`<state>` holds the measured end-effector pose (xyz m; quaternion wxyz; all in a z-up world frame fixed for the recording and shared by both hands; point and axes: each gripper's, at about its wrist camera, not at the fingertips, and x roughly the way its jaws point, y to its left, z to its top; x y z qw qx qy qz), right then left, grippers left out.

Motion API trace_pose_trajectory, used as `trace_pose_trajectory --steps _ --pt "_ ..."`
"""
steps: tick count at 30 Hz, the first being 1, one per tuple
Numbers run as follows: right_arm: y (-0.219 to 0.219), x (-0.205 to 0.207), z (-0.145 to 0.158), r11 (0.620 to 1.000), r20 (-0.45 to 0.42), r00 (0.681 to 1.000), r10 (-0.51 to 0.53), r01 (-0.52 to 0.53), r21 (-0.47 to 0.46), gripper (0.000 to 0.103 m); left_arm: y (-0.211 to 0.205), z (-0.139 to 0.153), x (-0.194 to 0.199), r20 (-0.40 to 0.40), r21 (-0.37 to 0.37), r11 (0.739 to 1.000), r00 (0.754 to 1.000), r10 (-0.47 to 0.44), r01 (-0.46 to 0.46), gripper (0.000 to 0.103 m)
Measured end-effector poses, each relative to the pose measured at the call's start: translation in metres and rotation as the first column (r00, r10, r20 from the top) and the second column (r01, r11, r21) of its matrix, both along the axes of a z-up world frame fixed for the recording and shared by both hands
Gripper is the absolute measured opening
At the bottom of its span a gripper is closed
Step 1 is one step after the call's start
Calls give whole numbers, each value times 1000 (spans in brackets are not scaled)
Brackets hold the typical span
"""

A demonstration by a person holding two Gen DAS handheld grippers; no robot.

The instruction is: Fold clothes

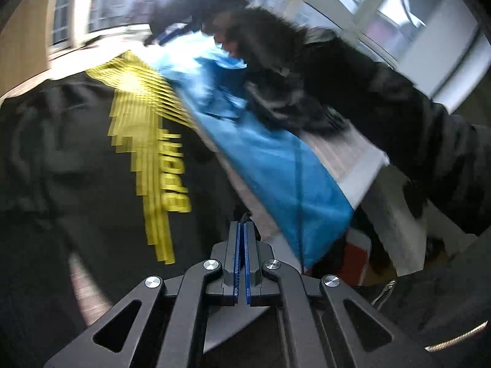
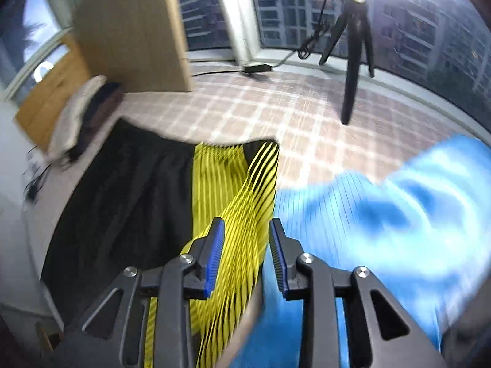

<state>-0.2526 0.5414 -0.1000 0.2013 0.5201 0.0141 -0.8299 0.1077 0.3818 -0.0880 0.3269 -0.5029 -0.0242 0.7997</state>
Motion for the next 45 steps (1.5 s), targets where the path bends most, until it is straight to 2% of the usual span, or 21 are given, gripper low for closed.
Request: trace_pose_trajectory --steps 5,6,7,8,11,15,18,22,26,29,32,37,45 --pt "-16 -62 -45 998 128 990 -59 54 43 29 -43 1 -2 5 32 988 988 152 -152 1" --pt "-17 -68 -50 997 148 986 -72 67 40 26 -51 0 0 4 40 984 985 174 -174 1" --pt "-17 -71 -50 997 154 985 -81 77 30 8 -58 0 1 3 49 981 982 190 -190 1" --pt "-18 -70 -46 997 146 986 -80 77 22 2 -66 0 3 2 60 977 979 205 -205 1" --pt "-26 -66 -22 998 110 992 -67 67 4 2 -96 2 12 -4 98 959 964 267 -265 1" --pt "-52 -58 28 995 50 996 -71 74 -61 2 -152 5 32 4 155 911 923 386 -382 1" --pt "-97 -50 58 995 2 999 -37 37 -90 2 -197 3 52 -3 153 869 879 476 -470 1" --pt "-180 -40 66 998 -35 999 26 -29 -64 2 -249 -9 74 3 152 822 831 556 -550 1" --pt "-263 -37 48 997 -40 996 79 -79 17 2 -291 -29 86 44 158 788 802 596 -595 1" --pt "-306 -39 27 994 -22 996 87 -85 64 2 -306 -42 89 74 168 779 796 601 -604 1" --pt "-337 -42 4 991 -3 996 87 -86 106 2 -320 -49 91 89 178 766 785 613 -618 1" --pt "-368 -40 -23 985 12 997 81 -82 150 2 -347 -64 95 126 200 729 755 644 -655 1" --pt "-387 -38 -47 984 12 999 43 -44 174 2 -362 -78 90 142 182 741 763 630 -646 1"
